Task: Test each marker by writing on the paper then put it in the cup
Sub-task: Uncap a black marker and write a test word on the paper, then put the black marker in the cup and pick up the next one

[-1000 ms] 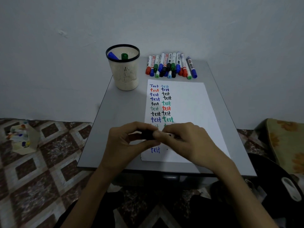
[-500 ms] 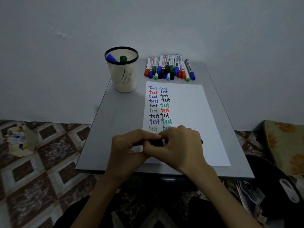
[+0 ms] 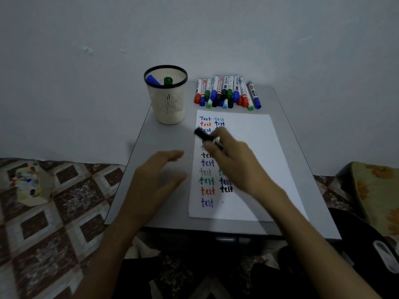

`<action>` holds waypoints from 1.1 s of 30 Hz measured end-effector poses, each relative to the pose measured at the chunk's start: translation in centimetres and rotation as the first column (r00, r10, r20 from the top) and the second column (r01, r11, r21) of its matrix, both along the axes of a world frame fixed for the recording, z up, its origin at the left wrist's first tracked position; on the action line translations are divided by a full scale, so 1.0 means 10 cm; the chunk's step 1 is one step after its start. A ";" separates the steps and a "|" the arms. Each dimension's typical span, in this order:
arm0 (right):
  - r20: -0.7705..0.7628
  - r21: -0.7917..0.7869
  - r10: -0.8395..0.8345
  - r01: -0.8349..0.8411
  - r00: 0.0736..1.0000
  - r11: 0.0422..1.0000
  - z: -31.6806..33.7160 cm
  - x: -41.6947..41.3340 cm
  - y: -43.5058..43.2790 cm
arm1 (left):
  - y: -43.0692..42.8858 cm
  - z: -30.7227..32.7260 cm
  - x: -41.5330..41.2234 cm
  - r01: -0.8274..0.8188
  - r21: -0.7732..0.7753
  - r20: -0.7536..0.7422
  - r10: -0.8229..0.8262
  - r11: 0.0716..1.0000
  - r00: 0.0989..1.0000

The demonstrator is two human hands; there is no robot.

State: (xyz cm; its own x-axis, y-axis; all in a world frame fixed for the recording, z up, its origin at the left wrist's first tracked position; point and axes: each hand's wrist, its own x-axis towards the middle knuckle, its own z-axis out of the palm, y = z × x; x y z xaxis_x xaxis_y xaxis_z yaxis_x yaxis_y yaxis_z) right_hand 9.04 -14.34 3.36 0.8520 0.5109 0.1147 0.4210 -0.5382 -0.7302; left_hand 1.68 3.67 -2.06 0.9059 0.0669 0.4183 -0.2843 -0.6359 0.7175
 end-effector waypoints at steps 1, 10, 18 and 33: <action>0.002 0.055 0.002 -0.002 1.000 0.999 0.07 0.13 0.04 | 0.10 -0.04 0.02 -0.011 0.098 -0.031 0.014 0.995 0.999; 0.262 0.726 -0.402 0.096 0.877 0.681 0.79 1.13 0.86 | 0.19 -0.19 -0.04 -0.053 0.224 -0.101 0.077 0.973 0.992; 0.274 0.190 -0.130 0.079 0.953 0.979 0.49 1.51 1.19 | 0.19 -0.20 -0.02 -0.054 0.208 -0.091 0.075 0.977 0.993; 0.489 0.311 -0.376 0.246 0.787 0.918 0.36 1.65 0.80 | 0.20 -0.20 -0.02 -0.050 0.196 -0.067 0.064 0.979 0.996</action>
